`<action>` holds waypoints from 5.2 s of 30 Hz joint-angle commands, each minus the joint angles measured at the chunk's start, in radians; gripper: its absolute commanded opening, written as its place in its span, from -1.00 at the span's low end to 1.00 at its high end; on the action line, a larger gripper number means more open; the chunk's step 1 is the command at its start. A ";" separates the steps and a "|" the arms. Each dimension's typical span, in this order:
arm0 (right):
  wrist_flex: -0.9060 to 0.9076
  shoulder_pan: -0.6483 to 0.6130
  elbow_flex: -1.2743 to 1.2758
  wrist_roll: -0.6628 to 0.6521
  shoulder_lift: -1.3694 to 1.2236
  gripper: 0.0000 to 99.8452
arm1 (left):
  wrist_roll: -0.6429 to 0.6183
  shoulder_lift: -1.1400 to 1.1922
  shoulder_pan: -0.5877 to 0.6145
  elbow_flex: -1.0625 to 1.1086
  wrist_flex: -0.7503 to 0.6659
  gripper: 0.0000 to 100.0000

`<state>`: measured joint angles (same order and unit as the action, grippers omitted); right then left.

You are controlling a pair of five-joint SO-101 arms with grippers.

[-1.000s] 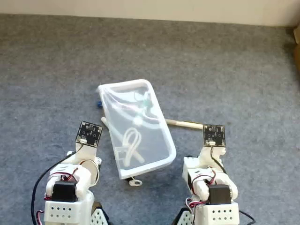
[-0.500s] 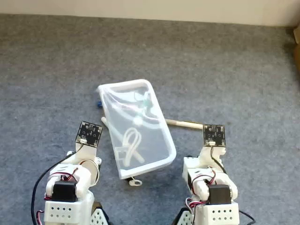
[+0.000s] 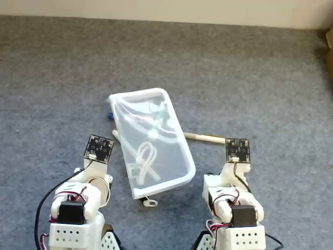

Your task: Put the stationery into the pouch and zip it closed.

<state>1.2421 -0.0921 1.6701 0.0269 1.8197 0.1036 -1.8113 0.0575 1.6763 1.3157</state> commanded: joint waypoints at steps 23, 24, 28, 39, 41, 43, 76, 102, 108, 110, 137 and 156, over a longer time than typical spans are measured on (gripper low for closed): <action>0.007 0.012 0.107 -0.011 0.012 -0.83 | -0.009 -0.005 0.008 0.019 0.006 -0.99; 0.007 0.012 0.107 -0.011 0.012 -0.83 | -0.009 -0.005 0.008 0.019 0.006 -0.99; 0.007 0.012 0.107 -0.011 0.012 -0.83 | -0.009 -0.005 0.008 0.019 0.006 -0.99; 0.007 0.008 0.107 -0.011 0.012 -0.83 | -0.008 -0.005 0.008 0.019 0.006 -0.99; 0.007 0.008 0.107 -0.011 0.012 -0.83 | -0.008 -0.005 0.008 0.019 0.006 -0.99; 0.007 0.008 0.107 -0.011 0.012 -0.83 | -0.008 -0.005 0.008 0.019 0.006 -0.99; 0.007 0.008 0.107 -0.009 0.012 -0.83 | 0.282 -0.005 0.223 -0.076 0.005 -0.99; 0.010 0.008 -0.033 -0.011 0.001 -0.83 | 0.388 -0.005 0.248 -0.030 -0.020 -0.99; 0.076 0.001 -0.180 -0.012 -0.001 -0.84 | 0.388 -0.005 0.314 -0.028 -0.055 -0.99; 0.077 -0.038 -0.229 -0.012 -0.001 -0.92 | 0.388 -0.005 0.325 -0.028 -0.060 -0.99; 0.081 -0.231 -0.727 -0.006 -0.570 -0.99 | 0.388 -0.005 0.387 -0.027 -0.061 -0.99; 0.042 -0.719 -0.803 0.269 -0.943 -0.99 | 0.388 -0.007 0.390 -0.013 -0.091 -0.99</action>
<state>1.3142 -0.7595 0.9459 0.2386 0.9252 0.5040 -1.8113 0.4365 1.6671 1.2528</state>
